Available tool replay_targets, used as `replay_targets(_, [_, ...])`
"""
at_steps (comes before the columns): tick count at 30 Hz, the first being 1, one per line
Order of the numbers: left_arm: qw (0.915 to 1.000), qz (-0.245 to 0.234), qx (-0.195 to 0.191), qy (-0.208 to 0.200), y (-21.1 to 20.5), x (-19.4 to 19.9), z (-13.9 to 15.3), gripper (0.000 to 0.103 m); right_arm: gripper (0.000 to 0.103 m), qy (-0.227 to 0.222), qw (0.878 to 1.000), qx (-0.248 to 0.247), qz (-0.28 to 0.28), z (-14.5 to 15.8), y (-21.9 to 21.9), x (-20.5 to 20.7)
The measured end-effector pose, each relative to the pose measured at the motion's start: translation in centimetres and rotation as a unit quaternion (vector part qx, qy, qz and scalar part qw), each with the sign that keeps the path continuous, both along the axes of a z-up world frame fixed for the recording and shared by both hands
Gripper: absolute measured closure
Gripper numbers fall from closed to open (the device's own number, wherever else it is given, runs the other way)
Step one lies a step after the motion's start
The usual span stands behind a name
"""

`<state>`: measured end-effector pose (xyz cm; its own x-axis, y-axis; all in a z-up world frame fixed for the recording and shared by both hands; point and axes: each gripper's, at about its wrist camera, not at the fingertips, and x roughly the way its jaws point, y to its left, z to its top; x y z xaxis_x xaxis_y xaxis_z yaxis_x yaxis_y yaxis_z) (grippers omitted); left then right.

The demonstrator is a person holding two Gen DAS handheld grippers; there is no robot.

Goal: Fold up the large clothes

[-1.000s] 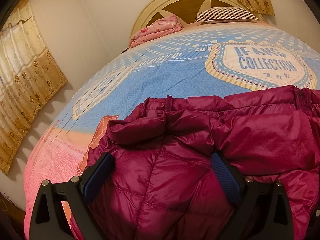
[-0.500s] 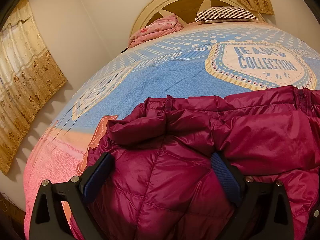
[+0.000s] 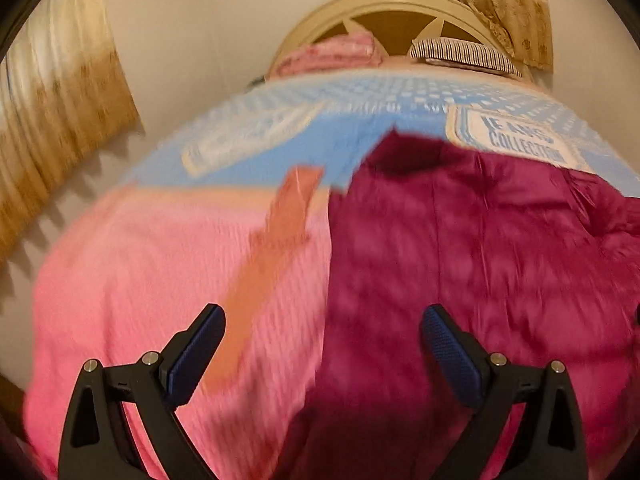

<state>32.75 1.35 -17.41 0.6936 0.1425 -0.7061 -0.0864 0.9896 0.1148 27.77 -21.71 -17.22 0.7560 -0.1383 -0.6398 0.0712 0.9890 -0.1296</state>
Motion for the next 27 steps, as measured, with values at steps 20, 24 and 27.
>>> replay_targets(20, [0.9973, -0.071, 0.014, -0.012, -4.4, -1.9, -2.2, 0.093, 0.000, 0.050, 0.996, -0.069, -0.002, -4.7, 2.4, -0.2])
replay_targets(24, [0.9968, -0.073, -0.002, -0.034, -2.6, -3.5, 0.0, 0.093, 0.002, 0.043, 0.996, -0.076, -0.012, -4.3, 3.3, -0.9])
replay_targets(27, [0.9964, -0.066, 0.002, -0.053, -0.6, -5.1, 1.8, 0.094, 0.002, 0.042, 0.997, -0.071, -0.001, -4.3, 4.8, -1.5])
